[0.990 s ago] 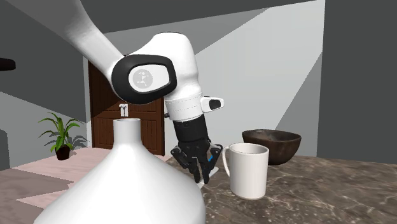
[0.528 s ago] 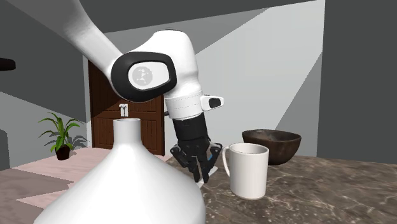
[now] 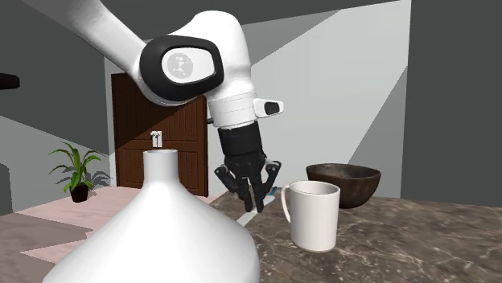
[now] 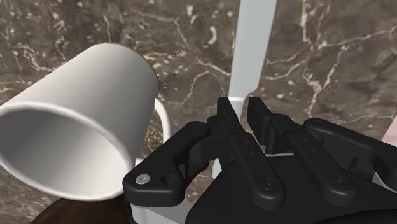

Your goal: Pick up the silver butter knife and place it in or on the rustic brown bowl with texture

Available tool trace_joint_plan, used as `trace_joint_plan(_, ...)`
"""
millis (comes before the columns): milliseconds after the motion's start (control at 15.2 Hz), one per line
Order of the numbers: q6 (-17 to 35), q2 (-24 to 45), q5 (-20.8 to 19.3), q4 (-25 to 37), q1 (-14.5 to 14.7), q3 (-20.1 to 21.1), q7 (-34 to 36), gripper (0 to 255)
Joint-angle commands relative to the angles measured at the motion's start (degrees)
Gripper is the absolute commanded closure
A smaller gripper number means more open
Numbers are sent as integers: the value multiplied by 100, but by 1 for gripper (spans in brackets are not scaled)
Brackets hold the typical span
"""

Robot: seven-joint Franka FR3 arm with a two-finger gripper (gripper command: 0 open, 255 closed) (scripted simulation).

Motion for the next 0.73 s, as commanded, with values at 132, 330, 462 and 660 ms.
trace_joint_plan(132,-368,-182,-8,184,-16,64,32,255)
trace_joint_plan(330,-636,-295,-6,340,-21,108,49,255)
trace_joint_plan(462,-811,-362,-1,449,-23,135,60,255)
trace_joint_plan(660,-1069,-448,8,621,-22,175,72,255)
